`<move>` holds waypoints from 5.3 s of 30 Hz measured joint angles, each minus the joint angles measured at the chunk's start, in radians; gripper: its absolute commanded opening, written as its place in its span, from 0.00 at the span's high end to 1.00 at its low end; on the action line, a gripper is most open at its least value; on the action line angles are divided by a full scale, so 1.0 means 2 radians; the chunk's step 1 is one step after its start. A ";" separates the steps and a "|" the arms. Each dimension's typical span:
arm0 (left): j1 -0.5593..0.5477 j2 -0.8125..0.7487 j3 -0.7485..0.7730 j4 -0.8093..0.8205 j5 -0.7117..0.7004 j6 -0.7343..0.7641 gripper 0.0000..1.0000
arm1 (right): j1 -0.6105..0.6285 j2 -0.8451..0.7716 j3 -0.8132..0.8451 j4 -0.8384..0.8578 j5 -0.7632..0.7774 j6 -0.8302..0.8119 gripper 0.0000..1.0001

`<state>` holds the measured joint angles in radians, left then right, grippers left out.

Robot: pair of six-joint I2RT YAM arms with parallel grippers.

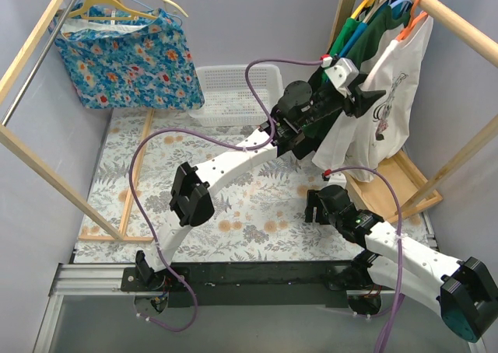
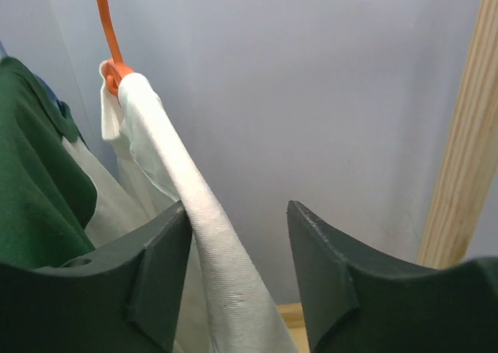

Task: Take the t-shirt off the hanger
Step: Pick up the hanger from the clothesline, then remove the T-shirt from the hanger.

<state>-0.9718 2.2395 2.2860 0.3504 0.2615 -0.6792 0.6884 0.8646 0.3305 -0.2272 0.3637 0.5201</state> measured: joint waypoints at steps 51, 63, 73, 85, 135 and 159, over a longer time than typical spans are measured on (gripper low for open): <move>-0.045 -0.024 -0.041 0.054 -0.193 0.132 1.00 | 0.000 0.001 0.000 -0.004 0.014 0.001 0.24; -0.057 -0.067 -0.048 0.065 -0.184 0.142 1.00 | 0.000 -0.011 0.000 -0.005 0.019 0.003 0.24; -0.059 -0.100 -0.090 0.087 -0.189 0.158 1.00 | 0.000 -0.052 0.011 -0.030 0.016 -0.001 0.10; -0.058 -0.301 -0.310 0.088 -0.219 0.175 1.00 | 0.000 -0.209 0.052 -0.054 0.013 -0.055 0.05; -0.059 -0.756 -0.607 -0.209 -0.122 0.116 1.00 | 0.000 -0.069 0.410 0.078 -0.262 -0.395 0.07; -0.059 -0.850 -0.626 -0.239 -0.115 0.060 1.00 | 0.000 0.007 0.389 0.139 -0.463 -0.433 0.44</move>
<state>-1.0889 0.5392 1.0348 -0.1272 0.0311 -0.5587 0.6884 0.8791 1.1088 0.0502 -0.5617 -0.3458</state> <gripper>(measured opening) 0.170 0.590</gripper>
